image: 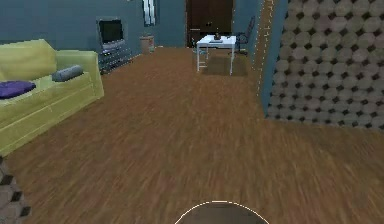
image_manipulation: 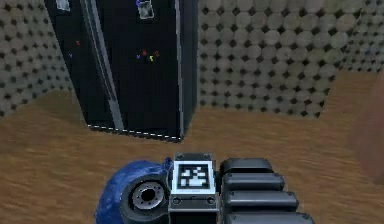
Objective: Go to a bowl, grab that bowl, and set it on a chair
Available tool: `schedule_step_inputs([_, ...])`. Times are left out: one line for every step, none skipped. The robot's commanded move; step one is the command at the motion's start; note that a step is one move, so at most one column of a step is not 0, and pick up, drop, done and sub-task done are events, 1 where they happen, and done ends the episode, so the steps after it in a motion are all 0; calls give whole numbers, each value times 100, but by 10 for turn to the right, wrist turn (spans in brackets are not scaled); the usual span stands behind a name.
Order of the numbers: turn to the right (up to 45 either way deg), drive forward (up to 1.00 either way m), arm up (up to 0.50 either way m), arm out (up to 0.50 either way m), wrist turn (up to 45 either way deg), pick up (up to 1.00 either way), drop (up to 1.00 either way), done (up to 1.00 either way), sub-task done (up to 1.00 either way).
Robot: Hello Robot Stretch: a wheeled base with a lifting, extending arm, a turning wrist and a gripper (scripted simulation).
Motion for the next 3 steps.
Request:
schedule_step_inputs([-60, 0, 0, 0, 0, 0, 0, 0, 0])
schedule_step_inputs([0, 100, 0, 0, 0, 0, 0, 0, 0])
schedule_step_inputs([0, 100, 0, 0, 0, 0, 0, 0, 0])
